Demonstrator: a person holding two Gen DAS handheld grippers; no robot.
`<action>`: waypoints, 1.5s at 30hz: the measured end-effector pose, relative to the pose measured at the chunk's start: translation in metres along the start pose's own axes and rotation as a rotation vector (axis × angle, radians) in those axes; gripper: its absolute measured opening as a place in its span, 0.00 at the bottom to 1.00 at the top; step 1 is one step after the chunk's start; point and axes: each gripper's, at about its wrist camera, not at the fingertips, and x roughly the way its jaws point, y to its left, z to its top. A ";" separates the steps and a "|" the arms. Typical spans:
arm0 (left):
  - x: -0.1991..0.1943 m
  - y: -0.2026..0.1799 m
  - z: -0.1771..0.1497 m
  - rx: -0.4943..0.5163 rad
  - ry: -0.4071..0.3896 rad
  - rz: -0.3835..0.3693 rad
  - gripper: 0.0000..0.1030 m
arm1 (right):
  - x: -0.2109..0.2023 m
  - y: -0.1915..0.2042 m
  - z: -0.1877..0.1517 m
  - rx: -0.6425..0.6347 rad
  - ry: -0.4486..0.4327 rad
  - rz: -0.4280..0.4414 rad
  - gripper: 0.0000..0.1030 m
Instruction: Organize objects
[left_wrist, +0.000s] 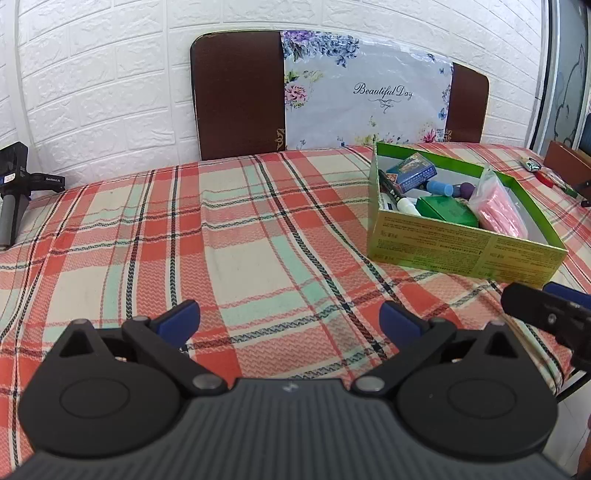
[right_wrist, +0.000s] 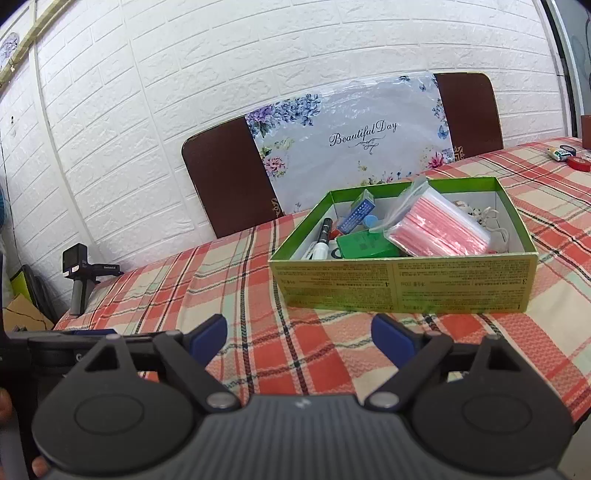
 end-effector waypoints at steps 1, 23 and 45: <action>0.000 0.000 0.000 0.001 0.002 0.002 1.00 | 0.001 0.000 0.000 0.003 0.004 0.001 0.86; -0.006 -0.004 0.001 0.052 -0.019 0.135 1.00 | 0.007 0.000 -0.009 0.008 0.028 -0.011 0.91; -0.003 -0.011 0.002 0.069 0.061 0.114 1.00 | 0.008 -0.001 -0.011 0.001 0.009 -0.032 0.93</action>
